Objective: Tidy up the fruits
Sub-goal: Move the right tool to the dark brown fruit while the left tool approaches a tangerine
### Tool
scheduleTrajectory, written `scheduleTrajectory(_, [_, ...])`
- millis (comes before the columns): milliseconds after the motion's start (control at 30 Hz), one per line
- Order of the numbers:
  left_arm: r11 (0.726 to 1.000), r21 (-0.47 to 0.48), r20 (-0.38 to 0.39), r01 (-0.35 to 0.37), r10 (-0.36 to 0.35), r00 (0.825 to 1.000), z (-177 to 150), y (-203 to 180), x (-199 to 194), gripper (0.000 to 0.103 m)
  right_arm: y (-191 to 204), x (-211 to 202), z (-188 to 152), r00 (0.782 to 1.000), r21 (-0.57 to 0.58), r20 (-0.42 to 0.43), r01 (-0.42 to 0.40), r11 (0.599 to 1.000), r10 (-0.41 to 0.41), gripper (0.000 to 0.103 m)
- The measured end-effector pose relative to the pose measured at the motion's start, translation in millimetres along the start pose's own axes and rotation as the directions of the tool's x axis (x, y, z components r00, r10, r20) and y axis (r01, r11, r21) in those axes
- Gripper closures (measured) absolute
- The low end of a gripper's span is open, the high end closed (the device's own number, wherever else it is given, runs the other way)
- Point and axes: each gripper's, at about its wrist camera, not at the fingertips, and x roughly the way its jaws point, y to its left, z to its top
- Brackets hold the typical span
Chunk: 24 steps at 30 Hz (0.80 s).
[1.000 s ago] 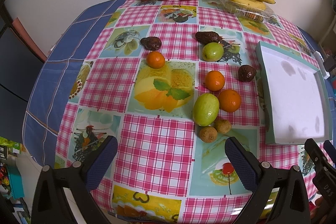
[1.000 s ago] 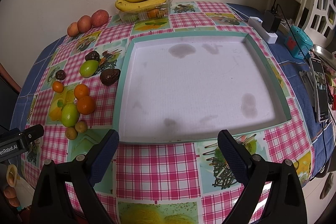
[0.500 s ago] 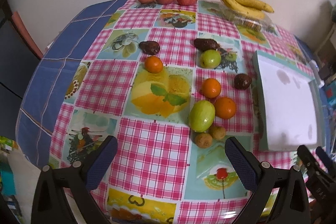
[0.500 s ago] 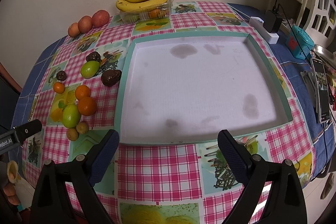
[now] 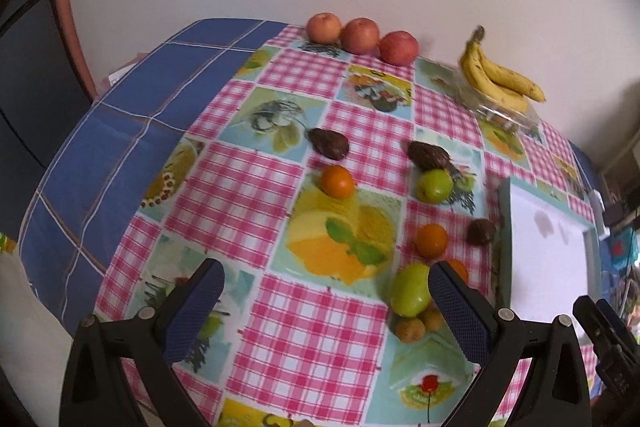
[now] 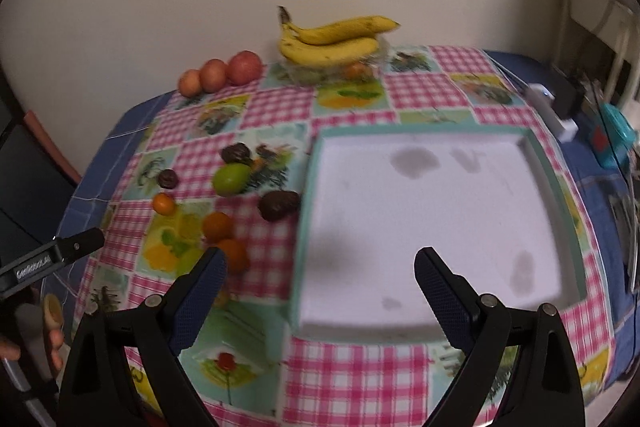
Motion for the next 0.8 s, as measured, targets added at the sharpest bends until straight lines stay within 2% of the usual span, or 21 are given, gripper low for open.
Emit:
scheduleTrajectory(267, [0.988, -0.152, -0.022, 0.025, -0.029, 0.999, 39.3, 21.7, 1.7, 0.0, 17.3, 3.4, 42.8, 0.999, -0.048, 0.01, -0.047, 0.998, 0.047, 0.008])
scheduleTrajectory(367, [0.981, -0.191, -0.043, -0.018, 0.01, 0.999, 54.9, 22.6, 7.3, 0.0, 20.7, 9.4, 60.2, 0.999, -0.054, -0.003, -0.049, 0.997, 0.049, 0.009])
scheduleTrajectory(433, [0.981, -0.184, -0.038, -0.06, 0.054, 0.998, 64.8, 18.0, 9.2, 0.0, 23.0, 14.2, 71.2, 0.999, -0.059, -0.009, -0.049, 0.997, 0.048, 0.016])
scheduleTrajectory(500, [0.98, -0.184, -0.037, -0.074, 0.068, 0.997, 70.7, 15.0, 13.0, 0.0, 24.5, 21.4, 81.7, 0.998, -0.061, -0.026, -0.056, 0.997, 0.055, 0.023])
scheduleTrajectory(600, [0.975, -0.211, -0.061, -0.065, 0.053, 0.997, 77.8, 13.2, 29.7, 0.0, 27.7, 33.3, 91.8, 0.997, -0.064, -0.053, -0.065, 0.996, 0.061, 0.027])
scheduleTrajectory(667, [0.971, -0.226, -0.078, -0.082, 0.066, 0.995, 79.7, 12.7, 42.9, 0.0, 31.6, 45.2, 94.9, 0.995, -0.082, -0.079, -0.067, 0.994, 0.06, 0.031])
scheduleTrajectory(800, [0.974, -0.197, -0.096, -0.114, 0.097, 0.991, 83.6, 8.6, 63.4, 0.0, 35.5, 74.2, 93.3, 0.987, -0.088, -0.151, -0.077, 0.993, 0.063, 0.038])
